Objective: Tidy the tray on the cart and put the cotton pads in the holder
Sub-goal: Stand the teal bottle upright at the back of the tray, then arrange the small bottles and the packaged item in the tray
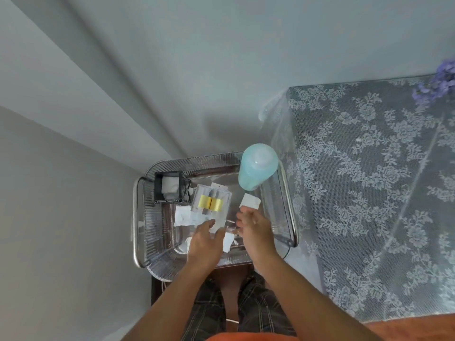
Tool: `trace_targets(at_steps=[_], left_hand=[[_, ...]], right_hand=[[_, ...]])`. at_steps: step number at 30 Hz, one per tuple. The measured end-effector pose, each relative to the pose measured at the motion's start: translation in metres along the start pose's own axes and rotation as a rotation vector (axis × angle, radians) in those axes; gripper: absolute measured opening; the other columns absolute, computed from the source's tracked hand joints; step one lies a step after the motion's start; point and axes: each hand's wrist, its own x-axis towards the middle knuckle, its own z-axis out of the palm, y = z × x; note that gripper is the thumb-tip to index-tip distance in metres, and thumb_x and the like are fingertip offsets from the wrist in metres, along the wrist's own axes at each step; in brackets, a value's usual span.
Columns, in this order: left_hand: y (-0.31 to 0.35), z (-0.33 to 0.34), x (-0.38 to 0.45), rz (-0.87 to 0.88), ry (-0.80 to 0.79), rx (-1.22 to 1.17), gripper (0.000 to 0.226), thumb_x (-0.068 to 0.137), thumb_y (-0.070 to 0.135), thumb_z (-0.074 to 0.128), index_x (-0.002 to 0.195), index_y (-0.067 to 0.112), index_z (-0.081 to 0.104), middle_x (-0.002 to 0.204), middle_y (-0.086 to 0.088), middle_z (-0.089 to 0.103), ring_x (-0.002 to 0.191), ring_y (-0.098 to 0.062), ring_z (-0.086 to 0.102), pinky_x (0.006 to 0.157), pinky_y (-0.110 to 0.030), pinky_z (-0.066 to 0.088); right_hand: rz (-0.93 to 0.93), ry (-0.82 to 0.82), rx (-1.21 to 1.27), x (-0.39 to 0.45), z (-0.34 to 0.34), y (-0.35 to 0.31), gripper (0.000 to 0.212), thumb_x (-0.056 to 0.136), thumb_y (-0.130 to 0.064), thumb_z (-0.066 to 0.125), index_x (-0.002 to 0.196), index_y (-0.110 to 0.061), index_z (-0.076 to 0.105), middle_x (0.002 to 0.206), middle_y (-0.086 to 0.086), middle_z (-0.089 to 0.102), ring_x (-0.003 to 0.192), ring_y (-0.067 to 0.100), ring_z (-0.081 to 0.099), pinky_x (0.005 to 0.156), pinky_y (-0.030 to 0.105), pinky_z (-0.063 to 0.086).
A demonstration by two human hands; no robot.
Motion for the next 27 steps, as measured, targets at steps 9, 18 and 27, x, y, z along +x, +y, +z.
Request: trace_targets(at_steps=[9,18,27], left_hand=[[-0.007,0.009,0.02,0.026,0.156,0.09,0.041,0.093,0.038,0.056,0.132,0.025,0.054,0.136,-0.002,0.047,0.074,0.005,0.044,0.064,-0.02,0.035],[-0.005,0.013,0.013,0.161,0.201,0.04,0.033,0.091,0.032,0.06,0.124,0.035,0.054,0.131,0.003,0.051,0.087,-0.001,0.045,0.061,-0.006,0.026],[0.048,-0.008,0.03,0.37,0.23,0.108,0.045,0.094,0.027,0.062,0.138,0.021,0.053,0.126,-0.007,0.047,0.101,-0.017,0.053,0.081,-0.029,0.045]], right_hand=[[0.238,-0.183,-0.163,0.027,0.036,0.023,0.035,0.097,-0.019,0.046,0.123,-0.019,0.069,0.128,0.006,0.068,0.121,0.031,0.062,0.107,0.053,0.05],[0.257,-0.144,0.002,0.025,0.031,0.016,0.03,0.088,-0.011,0.048,0.098,-0.013,0.076,0.098,0.015,0.079,0.098,0.035,0.074,0.091,0.057,0.06],[0.074,-0.041,0.147,0.029,0.025,-0.014,0.025,0.093,-0.016,0.05,0.077,-0.02,0.069,0.064,-0.007,0.066,0.066,0.017,0.063,0.062,0.034,0.051]])
